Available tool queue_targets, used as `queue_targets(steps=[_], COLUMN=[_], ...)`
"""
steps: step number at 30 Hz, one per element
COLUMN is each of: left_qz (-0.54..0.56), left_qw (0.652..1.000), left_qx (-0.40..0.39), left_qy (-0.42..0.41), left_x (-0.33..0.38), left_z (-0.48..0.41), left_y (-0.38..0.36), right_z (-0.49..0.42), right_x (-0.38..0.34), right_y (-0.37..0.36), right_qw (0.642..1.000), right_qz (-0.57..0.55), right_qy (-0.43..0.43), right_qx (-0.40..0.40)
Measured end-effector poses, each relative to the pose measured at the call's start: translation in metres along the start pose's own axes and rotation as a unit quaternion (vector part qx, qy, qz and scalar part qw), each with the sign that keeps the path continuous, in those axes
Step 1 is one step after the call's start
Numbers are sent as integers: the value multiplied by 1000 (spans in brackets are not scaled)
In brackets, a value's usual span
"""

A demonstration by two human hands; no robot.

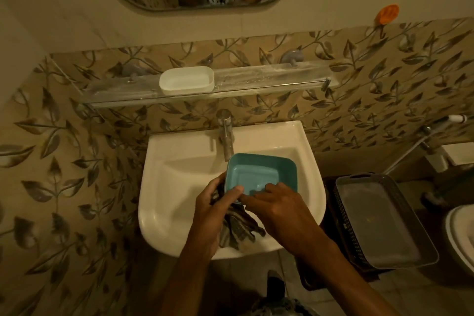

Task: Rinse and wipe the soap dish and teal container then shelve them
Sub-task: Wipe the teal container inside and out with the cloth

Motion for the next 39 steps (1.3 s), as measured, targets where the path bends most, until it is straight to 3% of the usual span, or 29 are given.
queue_targets(steps=[3, 5, 7, 8, 9, 11, 12, 13, 14, 20, 24, 26, 28, 30, 31, 33, 36, 39], left_qz=[11, 34, 51, 47, 35, 10, -4, -23, -45, -71, -284, -344, -396, -491, -537, -547, -562, -559], left_qw=[1000, 999, 999, 999, 999, 1000, 999, 999, 998, 997, 949, 925, 909, 867, 838, 828, 822, 826], left_qx=[-1, -10, -8, -7, -10, -27, -36, -41, -44, 9, 77, 80, 77, 85, 96, 116, 81, -79], left_qy=[10, 8, 6, 6, 7, 9, 10, 13, 15, 9, -115, -136, -102, -26, 4, 48, 39, -1], left_x=[-6, -6, -4, -3, -2, -1, -1, 0, 1, 28, 76, 85, 75, 61, 54, 42, 38, 25], left_z=[-1, 0, 2, 2, 3, 3, 2, 2, 1, -2, 16, 26, 26, 17, 10, -2, -14, -11], left_y=[6, 7, 7, 6, 5, 1, -2, -4, -6, 9, 11, -10, -37, -59, -65, -65, -66, -78], right_z=[12, 25, 39, 43, 45, 42, 42, 42, 43, 37, 38, 36, 33, 27, 24, 24, 30, 36], right_x=[3, 12, 37, 50, 60, 57, 48, 42, 39, 39, 48, 51, 48, 39, 34, 25, 27, 39], right_y=[8, 18, 23, 19, 7, -22, -30, -36, -40, -47, -50, -51, -51, -48, -48, -50, -55, -55], right_qw=[997, 977, 903, 830, 728, 468, 377, 336, 316, 242, 263, 268, 270, 276, 288, 319, 311, 297], right_qz=[-20, -103, -289, -419, -567, -827, -886, -910, -923, -959, -950, -947, -946, -948, -946, -934, -931, -930], right_qy=[7, -50, -178, -252, -307, -301, -268, -242, -219, -148, -169, -178, -177, -155, -148, -155, -186, -216], right_qx=[80, 177, 263, 268, 234, 77, 11, -26, -30, -30, -16, -5, -4, -21, -33, -49, -47, -32])
Point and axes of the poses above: each hand's wrist, its own z-axis away from the middle knuckle, its own y-axis out of the back of the hand, x = y × z, the point moved 5 cm from there along -z, towards the middle knuckle, and after that the axes turned 14 degrees about -x, right-handed, at the moved point
